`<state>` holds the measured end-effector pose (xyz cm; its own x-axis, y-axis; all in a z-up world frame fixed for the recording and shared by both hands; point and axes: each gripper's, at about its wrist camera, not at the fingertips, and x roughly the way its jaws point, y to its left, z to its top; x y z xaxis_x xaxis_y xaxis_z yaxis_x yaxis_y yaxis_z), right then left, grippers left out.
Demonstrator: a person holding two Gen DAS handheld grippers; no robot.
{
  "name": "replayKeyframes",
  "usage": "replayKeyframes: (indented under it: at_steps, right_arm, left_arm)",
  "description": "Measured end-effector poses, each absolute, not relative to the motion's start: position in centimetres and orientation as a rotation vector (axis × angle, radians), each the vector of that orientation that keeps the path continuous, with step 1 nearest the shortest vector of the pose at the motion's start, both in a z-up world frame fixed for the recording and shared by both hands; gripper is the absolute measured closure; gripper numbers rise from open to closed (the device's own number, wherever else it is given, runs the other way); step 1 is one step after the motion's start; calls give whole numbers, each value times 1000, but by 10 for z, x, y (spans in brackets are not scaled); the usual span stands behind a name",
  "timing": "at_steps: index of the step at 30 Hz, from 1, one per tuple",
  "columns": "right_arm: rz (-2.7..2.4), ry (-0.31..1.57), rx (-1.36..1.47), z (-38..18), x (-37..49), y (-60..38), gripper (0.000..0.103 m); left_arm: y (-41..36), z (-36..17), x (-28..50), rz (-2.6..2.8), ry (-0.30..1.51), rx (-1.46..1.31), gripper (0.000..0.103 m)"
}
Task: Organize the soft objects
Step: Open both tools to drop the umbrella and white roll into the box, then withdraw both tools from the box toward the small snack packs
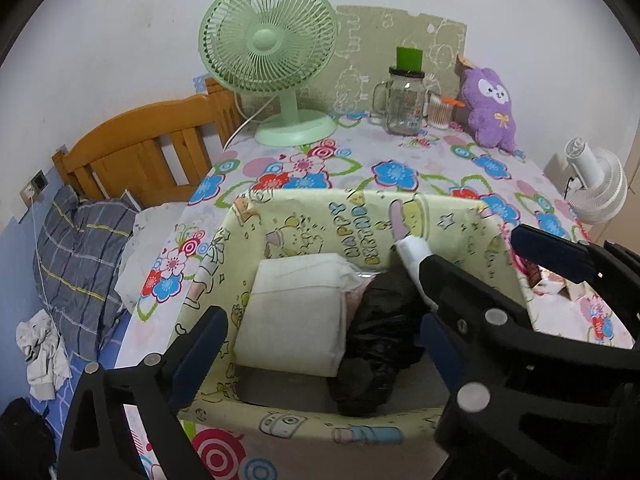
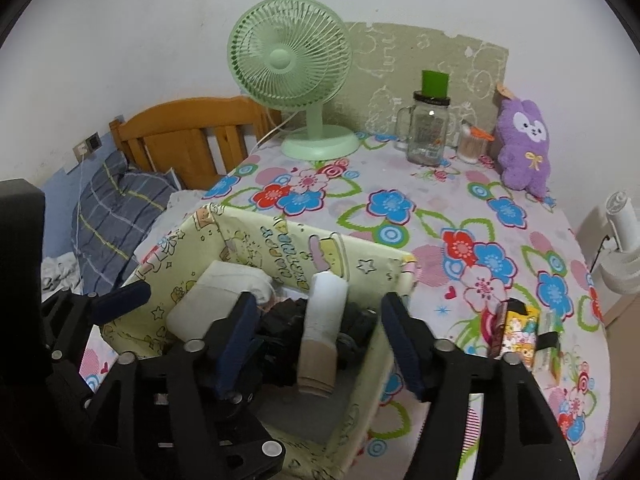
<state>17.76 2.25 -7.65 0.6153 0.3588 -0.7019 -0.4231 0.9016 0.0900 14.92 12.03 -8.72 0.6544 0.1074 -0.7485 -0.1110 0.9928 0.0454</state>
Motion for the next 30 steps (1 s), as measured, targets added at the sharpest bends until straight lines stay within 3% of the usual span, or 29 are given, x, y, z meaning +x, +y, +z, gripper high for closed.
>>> replayKeyframes:
  at_steps: [19,30]
  right_arm:
    - [362,683,-51,-44,149,-32,15]
    - [330,658,-30,-33,136,-64,15]
  left_arm:
    - [76,-59,132,79,799,15,0]
    - [46,-46,122,42,777,29,0]
